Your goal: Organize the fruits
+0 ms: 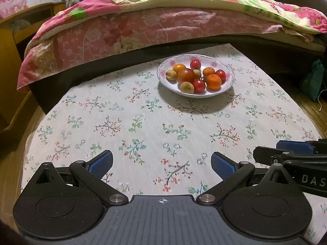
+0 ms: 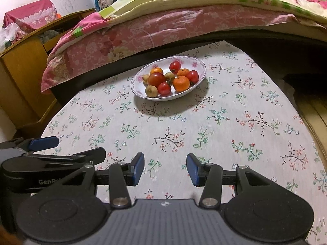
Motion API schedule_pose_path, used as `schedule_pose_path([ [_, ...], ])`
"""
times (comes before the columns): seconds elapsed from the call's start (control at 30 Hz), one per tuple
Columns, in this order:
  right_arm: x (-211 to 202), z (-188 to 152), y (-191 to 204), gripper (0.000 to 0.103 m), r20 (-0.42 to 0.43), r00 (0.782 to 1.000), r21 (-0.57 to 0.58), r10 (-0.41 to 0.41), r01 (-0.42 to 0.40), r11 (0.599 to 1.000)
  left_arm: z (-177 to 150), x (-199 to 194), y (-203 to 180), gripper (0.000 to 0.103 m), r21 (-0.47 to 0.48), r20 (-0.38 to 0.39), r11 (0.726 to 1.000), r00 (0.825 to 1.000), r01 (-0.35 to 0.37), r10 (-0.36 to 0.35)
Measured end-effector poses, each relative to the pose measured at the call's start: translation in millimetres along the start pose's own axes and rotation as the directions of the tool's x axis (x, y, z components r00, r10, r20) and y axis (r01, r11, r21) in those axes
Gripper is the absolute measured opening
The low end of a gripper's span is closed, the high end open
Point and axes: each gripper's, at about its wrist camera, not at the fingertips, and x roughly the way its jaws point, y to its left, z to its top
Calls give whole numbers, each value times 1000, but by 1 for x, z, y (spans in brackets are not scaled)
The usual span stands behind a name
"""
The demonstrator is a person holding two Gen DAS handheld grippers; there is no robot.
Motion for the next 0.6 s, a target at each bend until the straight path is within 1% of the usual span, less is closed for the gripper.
schedule_pose_path([
  [0.23,-8,-9,3,44,-8,1000,6,7,-7,1000,-11,-8,-2,103,7,-7,1000,1000,-13,13],
  [0.47,-11,-19,6,44,-26,1000,9,13,-12,1000,-17,-13,-7,103,37,-34,997,997,-69,70],
  [0.6,-13,-22,8,44,-28,999,9,17,-17,1000,-20,-14,-2,103,8,-49,999,997,-53,53],
])
